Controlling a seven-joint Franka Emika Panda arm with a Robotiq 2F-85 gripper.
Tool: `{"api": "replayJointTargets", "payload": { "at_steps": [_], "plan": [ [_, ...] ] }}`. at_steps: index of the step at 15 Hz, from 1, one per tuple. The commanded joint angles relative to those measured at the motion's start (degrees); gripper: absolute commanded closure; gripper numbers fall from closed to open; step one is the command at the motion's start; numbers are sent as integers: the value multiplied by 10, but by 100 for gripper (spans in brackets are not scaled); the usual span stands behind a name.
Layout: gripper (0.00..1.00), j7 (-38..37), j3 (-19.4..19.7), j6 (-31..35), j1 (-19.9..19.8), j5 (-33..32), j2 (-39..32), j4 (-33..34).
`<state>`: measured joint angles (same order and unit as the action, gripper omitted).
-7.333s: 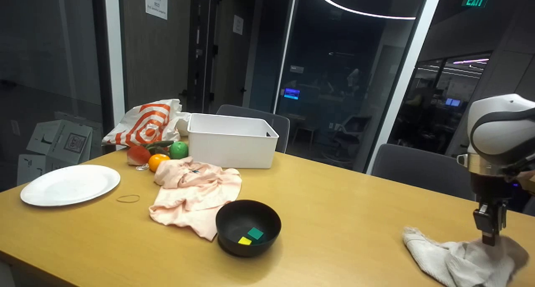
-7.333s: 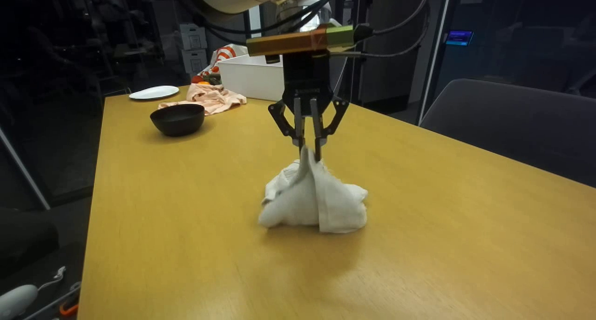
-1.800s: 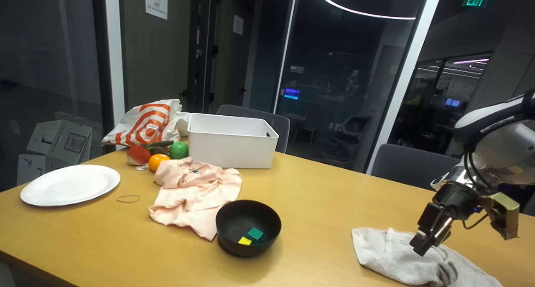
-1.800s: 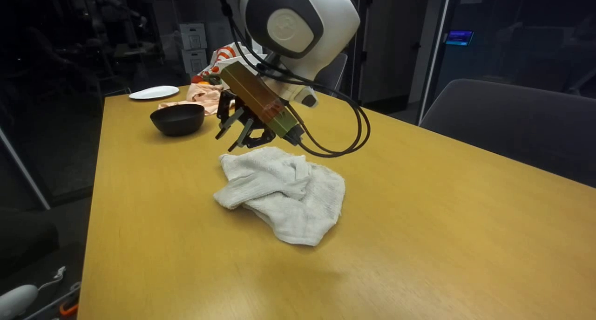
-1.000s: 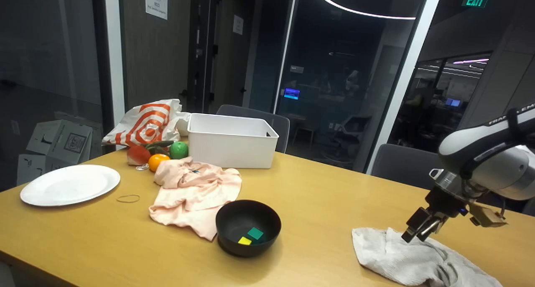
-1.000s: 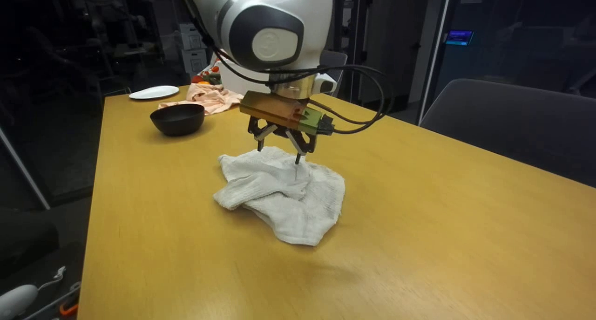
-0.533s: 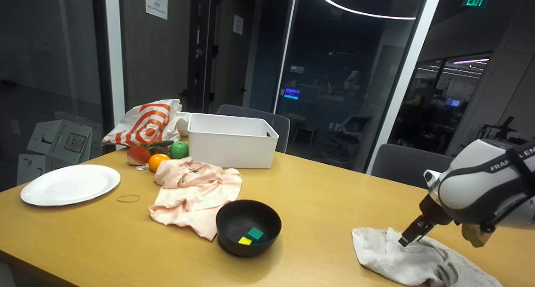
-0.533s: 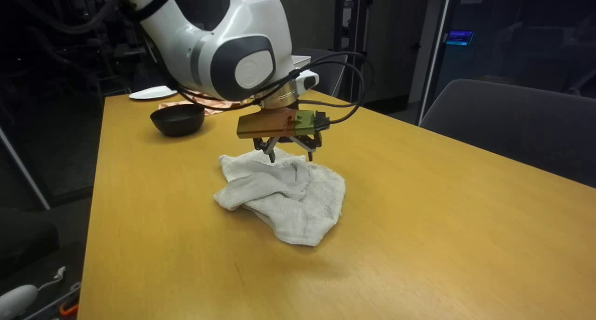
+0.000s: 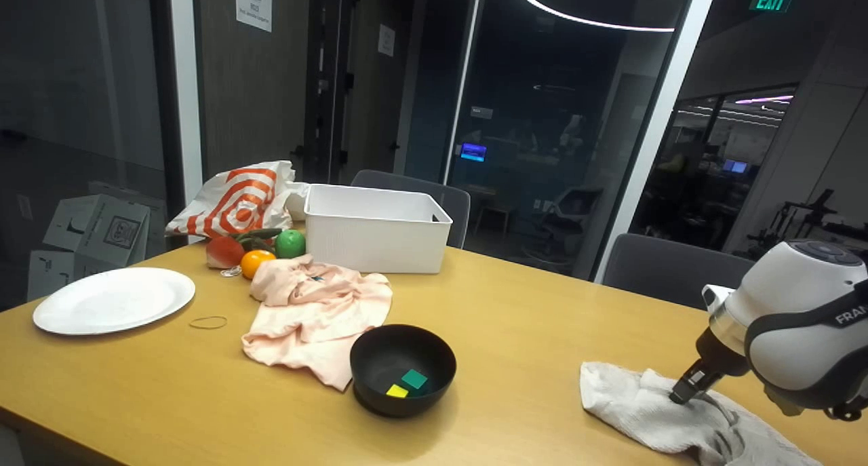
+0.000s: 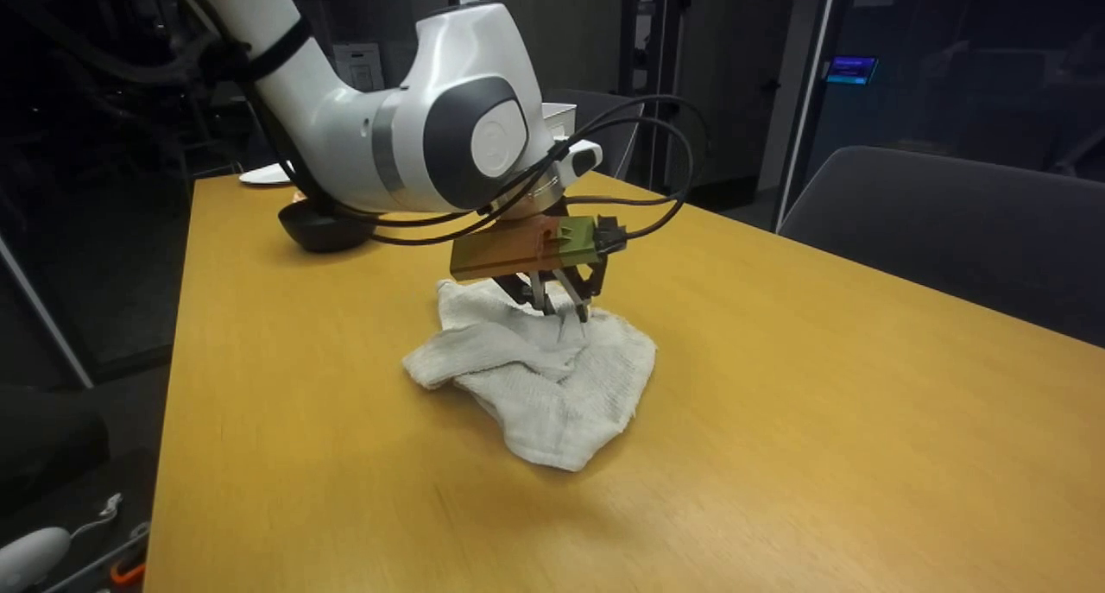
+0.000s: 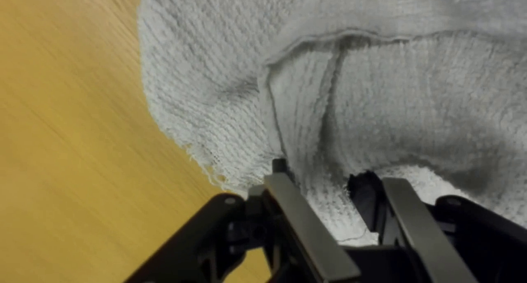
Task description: Unfold the white towel on the table
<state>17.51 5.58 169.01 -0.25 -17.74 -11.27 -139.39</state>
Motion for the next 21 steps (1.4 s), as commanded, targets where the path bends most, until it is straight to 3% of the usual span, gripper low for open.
{"api": "replayJointTargets", "payload": {
  "at_steps": [1, 5, 8, 13, 14, 16, 21],
  "plan": [
    [87, 5, -32, -28, -19, 43, 3, 2],
    [98, -8, -35, -32, -20, 59, 17, 4],
    [92, -20, -24, -30, -20, 47, 38, 4],
    [93, -27, -17, -45, -27, 59, 78, 10],
    [93, -14, -23, -80, -31, 78, 89, 10],
    [93, 64, -39, -193, -38, 176, 112, 9],
    [91, 232, -10, -432, -37, 332, 158, 40]
  ]
}}
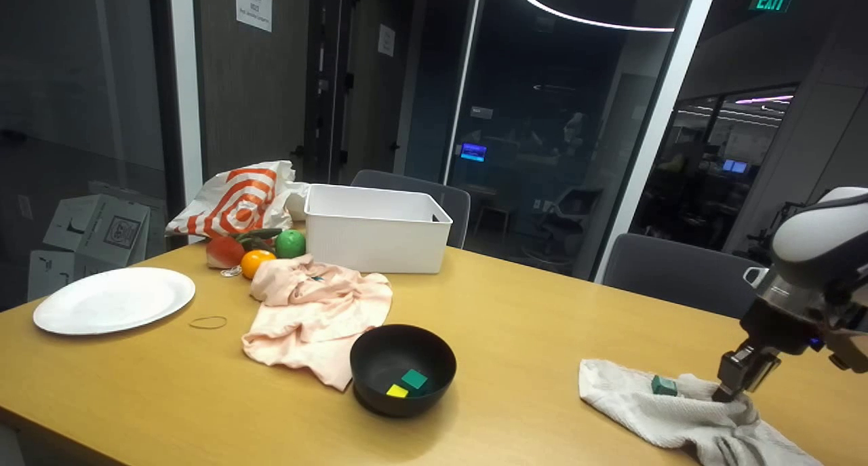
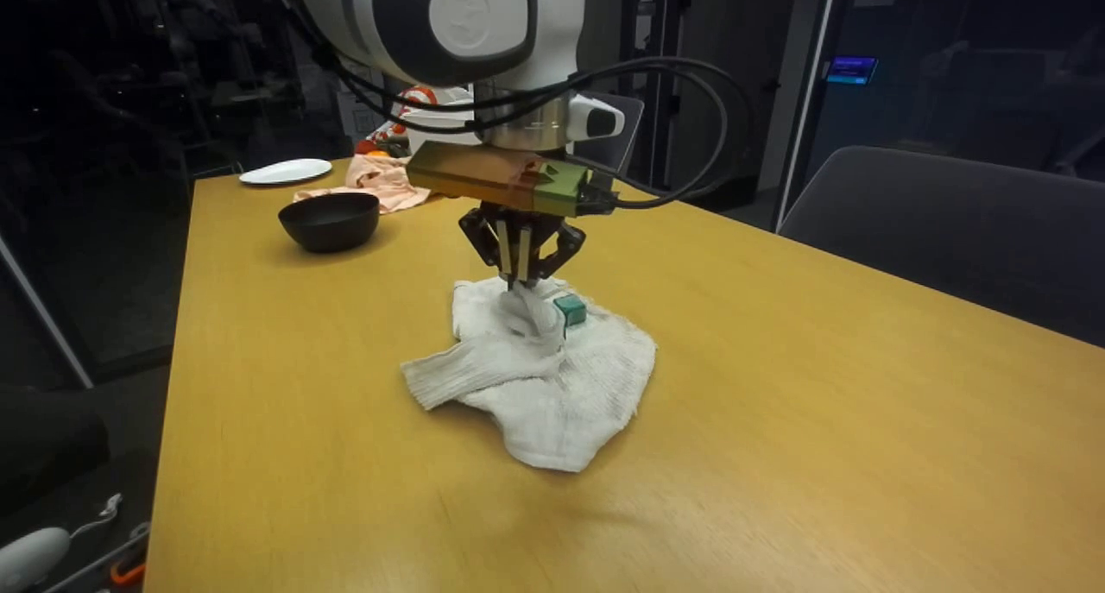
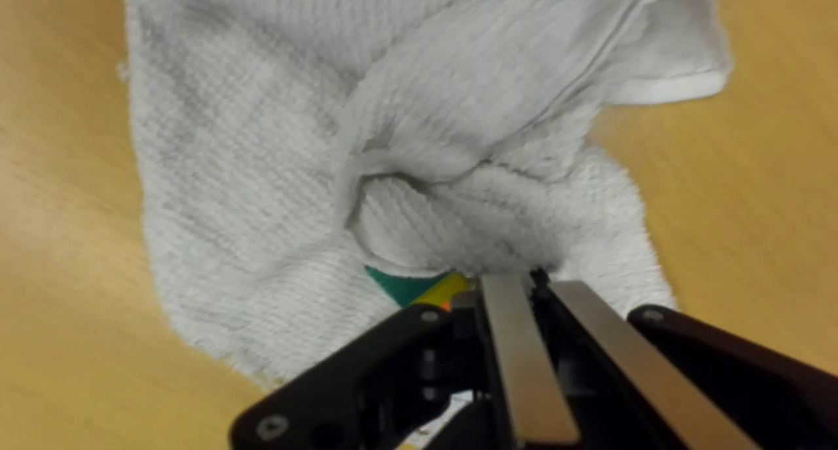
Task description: Unfold the white towel on the table
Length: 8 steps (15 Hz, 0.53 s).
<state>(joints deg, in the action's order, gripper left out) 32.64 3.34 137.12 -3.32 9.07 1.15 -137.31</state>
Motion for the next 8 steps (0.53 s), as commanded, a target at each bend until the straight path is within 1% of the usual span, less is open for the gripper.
{"api": "replayJointTargets", "payload": {
  "at_steps": [1, 2, 3, 4, 5, 8],
  "plan": [
    [93, 103, 20, -160, -6, 78, 38, 29],
    [92, 117, 25, -206, -6, 87, 39, 41],
    [93, 131, 28, -250, -8, 95, 35, 52],
    [91, 142, 33, -288, -6, 101, 28, 61],
    [92, 152, 35, -325, -6, 109, 21, 70],
    [92, 179, 30, -396, -2, 134, -12, 78]
  ]
}}
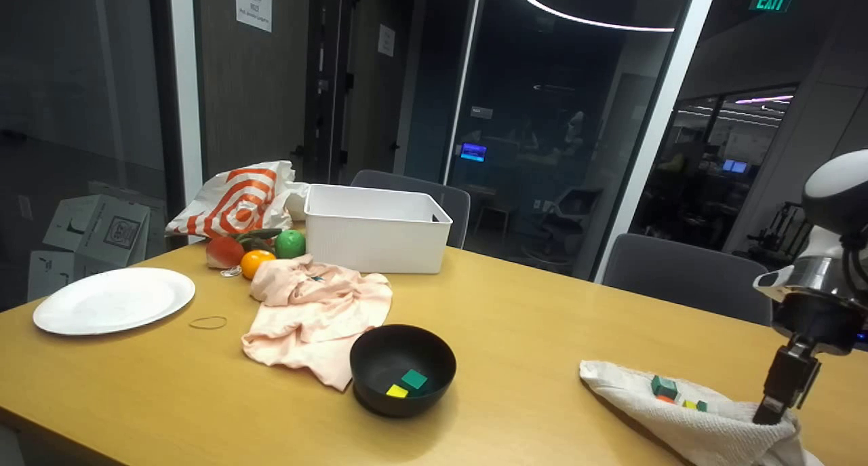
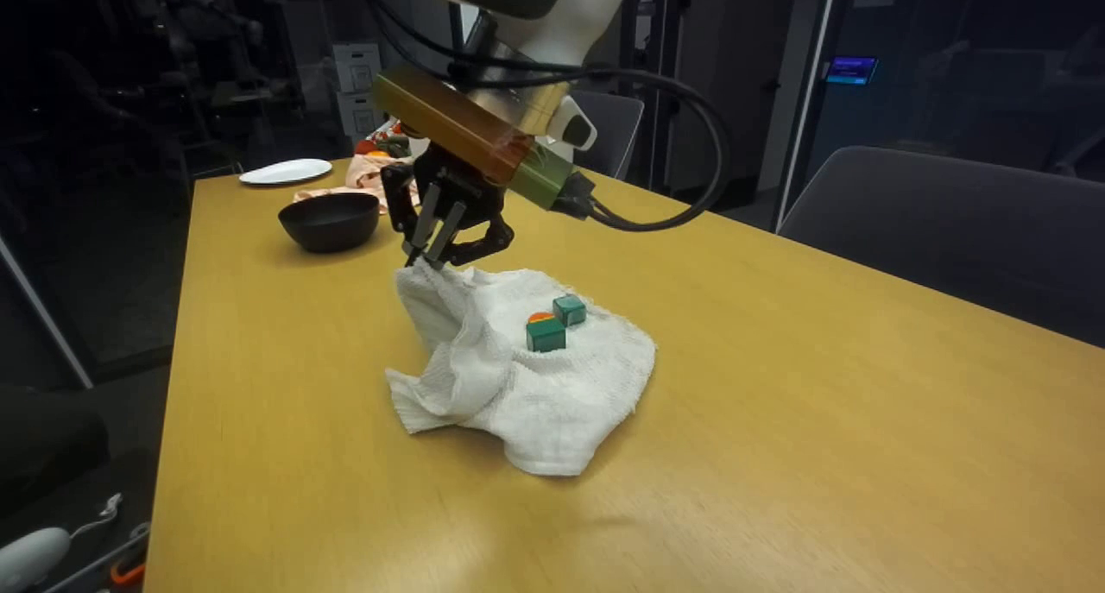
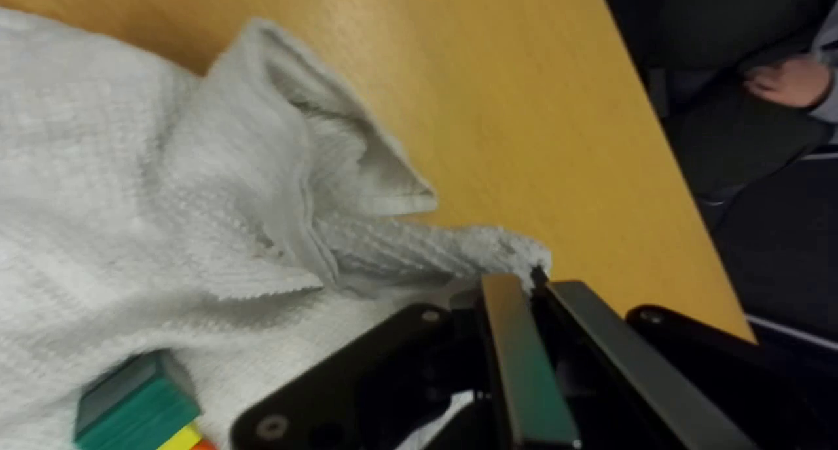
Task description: Unfold the white towel on the table
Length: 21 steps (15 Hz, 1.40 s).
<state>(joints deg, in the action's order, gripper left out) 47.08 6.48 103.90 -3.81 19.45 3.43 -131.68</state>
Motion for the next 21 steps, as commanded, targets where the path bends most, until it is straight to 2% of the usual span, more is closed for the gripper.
{"api": "replayJointTargets", "payload": {
  "at_steps": [1, 8, 9, 10, 11, 14, 19, 21],
  "plan": [
    [92, 42, -4, -88, 3, 40, -48, 27],
    [92, 65, -33, -245, -5, 110, -141, 62],
    [67, 53, -35, -242, -5, 119, -141, 58],
    [67, 37, -37, -220, -4, 130, -138, 51],
    [61, 32, -36, -171, -2, 135, -124, 37],
    [39, 17, -35, -73, -2, 139, -105, 25],
    [2, -23, -37, 70, 3, 97, -71, 13],
    [0, -55, -39, 124, 7, 57, -68, 5]
  ]
}}
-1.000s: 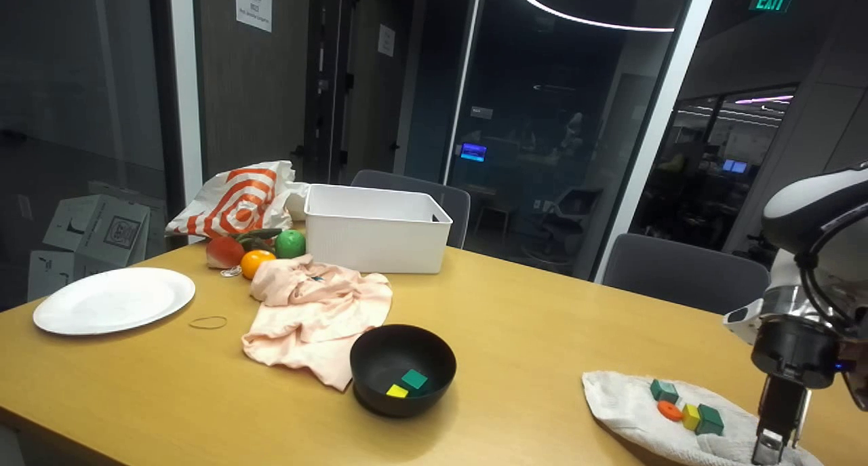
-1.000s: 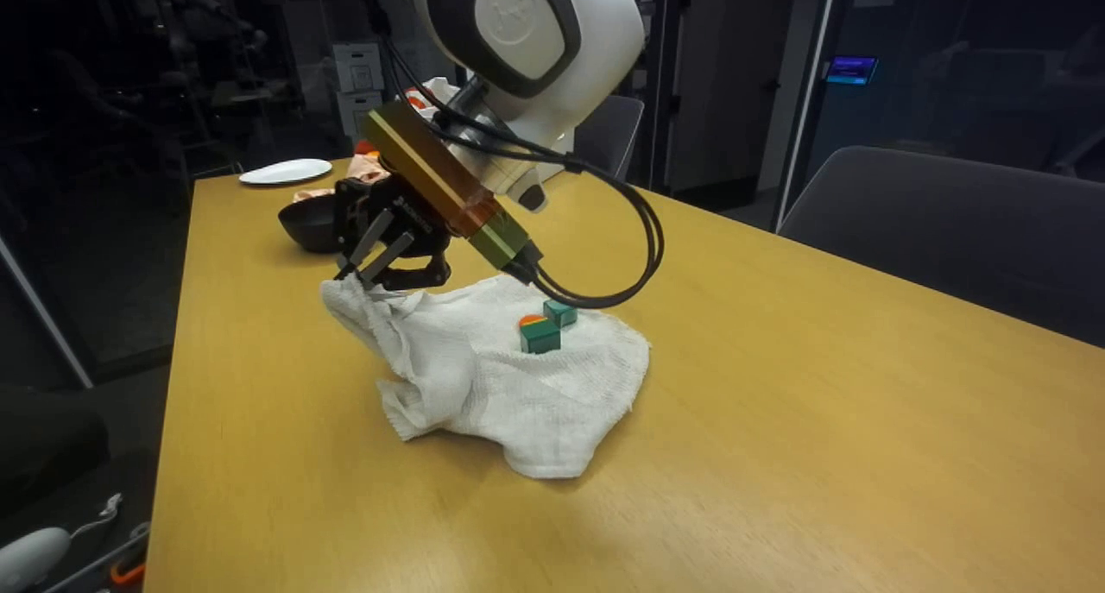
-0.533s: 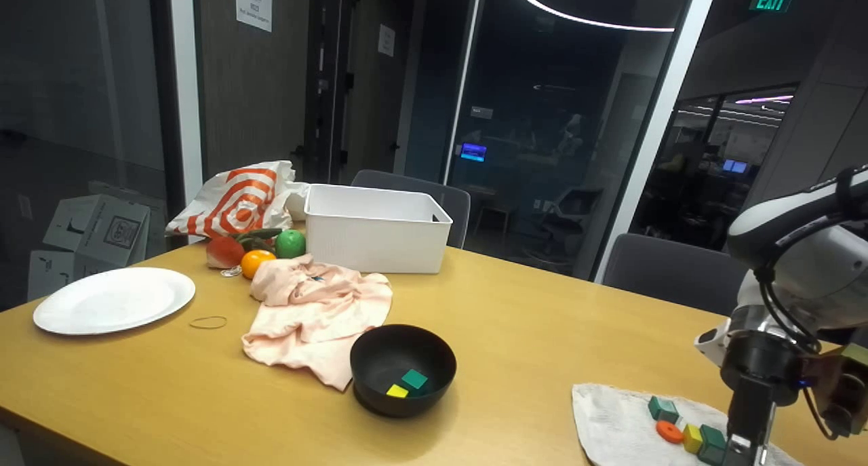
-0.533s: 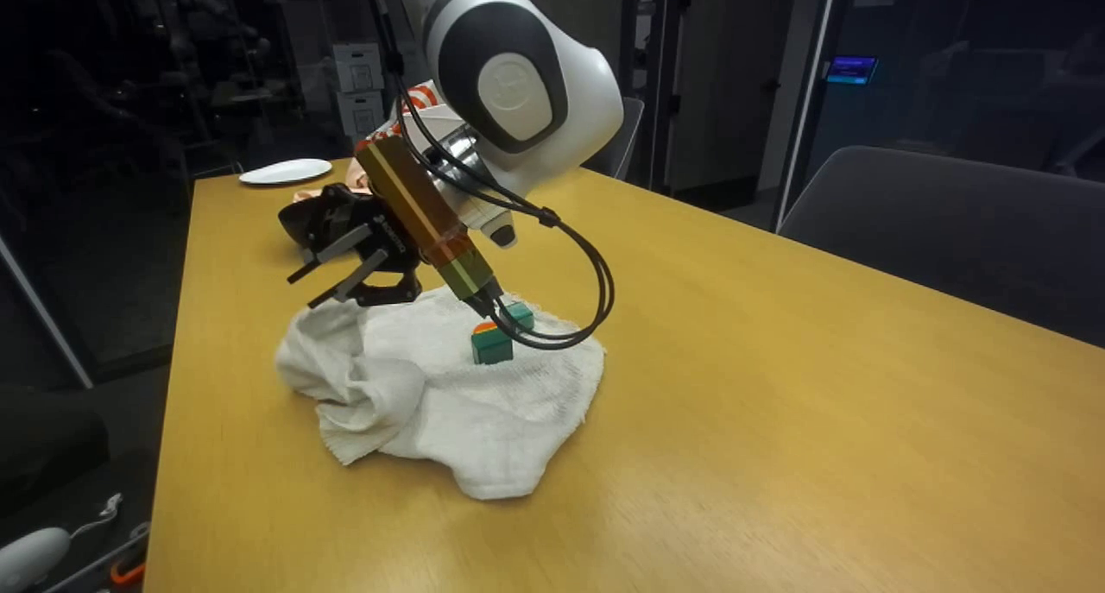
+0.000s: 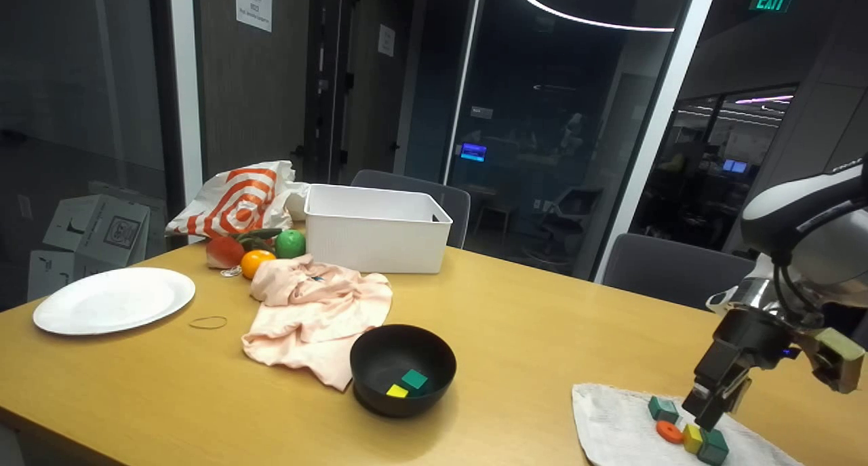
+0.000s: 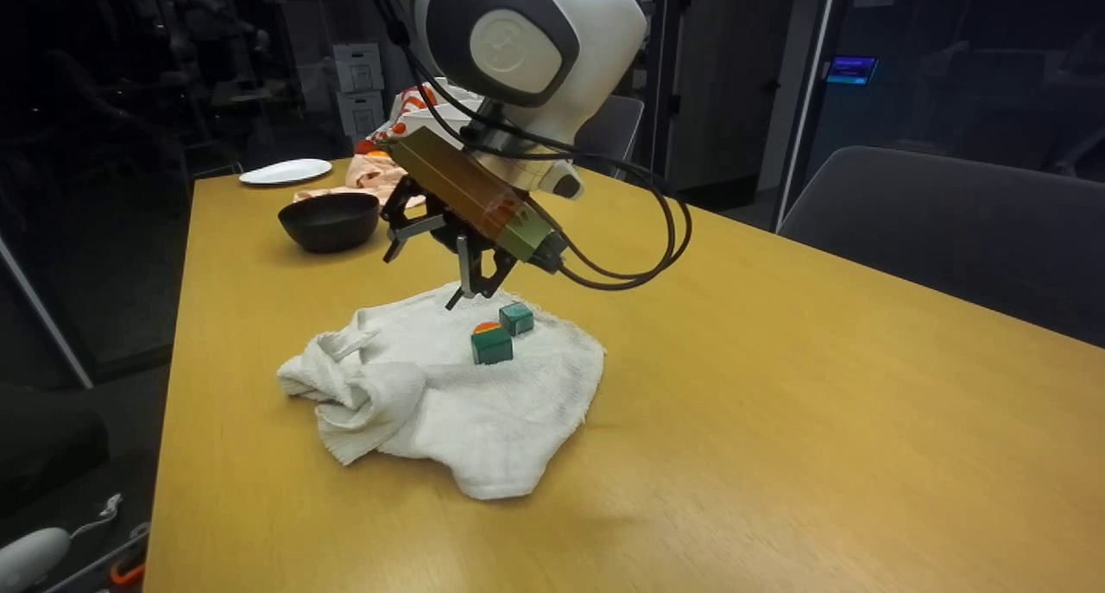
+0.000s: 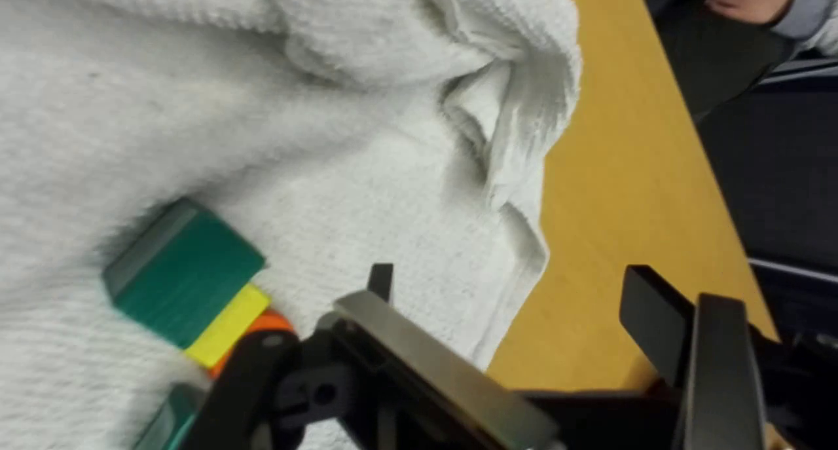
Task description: Unfold the white towel on the table
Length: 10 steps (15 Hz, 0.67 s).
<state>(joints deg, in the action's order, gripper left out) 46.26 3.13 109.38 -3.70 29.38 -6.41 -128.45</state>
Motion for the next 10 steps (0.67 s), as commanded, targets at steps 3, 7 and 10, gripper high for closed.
{"api": "replayJointTargets", "payload": {
  "at_steps": [3, 7, 10],
  "plan": [
    [0, -106, -7, 153, 10, -117, 27, -49],
    [0, -165, -4, 288, 8, -228, 21, -89],
    [0, -232, 4, 352, 0, -278, 16, -101]
  ]
}}
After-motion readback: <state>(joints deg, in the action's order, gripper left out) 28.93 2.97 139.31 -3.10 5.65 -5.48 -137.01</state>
